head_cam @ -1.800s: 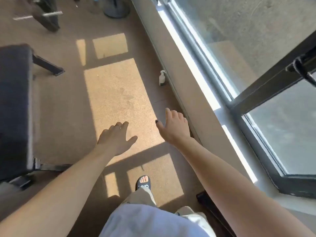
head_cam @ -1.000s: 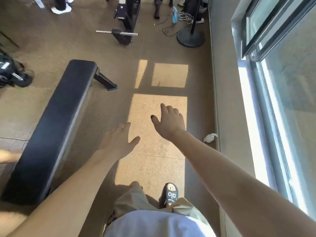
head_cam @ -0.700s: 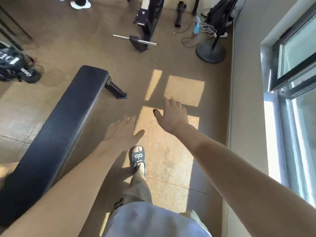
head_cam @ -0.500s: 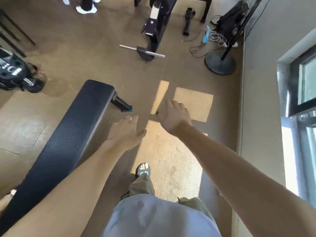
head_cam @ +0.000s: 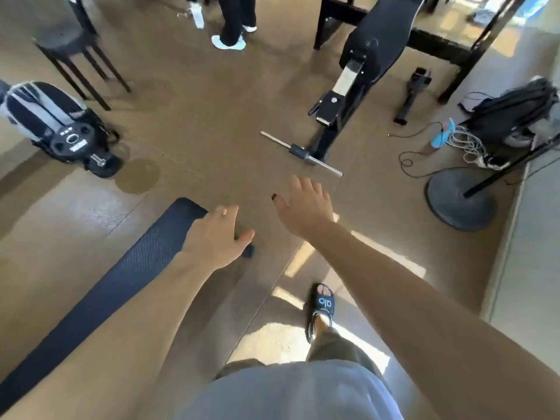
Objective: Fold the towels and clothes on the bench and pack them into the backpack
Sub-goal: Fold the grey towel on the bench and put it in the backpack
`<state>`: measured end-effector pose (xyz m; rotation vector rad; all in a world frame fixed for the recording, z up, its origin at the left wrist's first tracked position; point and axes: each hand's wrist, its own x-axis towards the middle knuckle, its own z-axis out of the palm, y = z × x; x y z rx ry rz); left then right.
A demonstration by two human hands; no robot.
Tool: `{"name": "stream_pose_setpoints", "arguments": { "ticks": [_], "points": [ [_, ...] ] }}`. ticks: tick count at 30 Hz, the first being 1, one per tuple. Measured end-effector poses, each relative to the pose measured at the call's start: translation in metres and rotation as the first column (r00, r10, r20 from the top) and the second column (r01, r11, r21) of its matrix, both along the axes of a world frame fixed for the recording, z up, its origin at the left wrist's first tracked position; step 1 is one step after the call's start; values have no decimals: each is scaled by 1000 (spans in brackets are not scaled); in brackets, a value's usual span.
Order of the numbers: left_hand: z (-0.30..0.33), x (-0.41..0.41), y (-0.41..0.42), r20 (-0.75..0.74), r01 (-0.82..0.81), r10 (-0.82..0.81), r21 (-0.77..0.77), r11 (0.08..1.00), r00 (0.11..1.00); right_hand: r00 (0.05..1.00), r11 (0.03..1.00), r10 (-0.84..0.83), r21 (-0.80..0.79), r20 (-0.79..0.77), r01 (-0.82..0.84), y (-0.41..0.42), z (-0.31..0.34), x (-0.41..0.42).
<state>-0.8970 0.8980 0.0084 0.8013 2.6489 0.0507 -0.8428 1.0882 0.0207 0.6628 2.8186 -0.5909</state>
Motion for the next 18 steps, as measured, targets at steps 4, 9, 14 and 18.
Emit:
{"name": "stream_pose_setpoints", "arguments": {
  "ticks": [4, 9, 14, 18],
  "points": [
    [5, -55, 46, 22, -157, 157, -6, 988, 987, 992, 991, 128, -23, -5, -128, 60, 6, -88],
    [9, -131, 70, 43, -332, 330, 24, 943, 943, 962, 962, 270, -16, -28, -271, 94, 16, -207],
    [-4, -227, 75, 85, -436, 434, 4, 900, 897, 913, 915, 404, 28, -55, -403, 93, 13, -327],
    [-12, -323, 70, 133, -528, 518, 49, 848, 845, 876, 876, 482, 49, -26, -480, 82, 7, -428]
  ]
}}
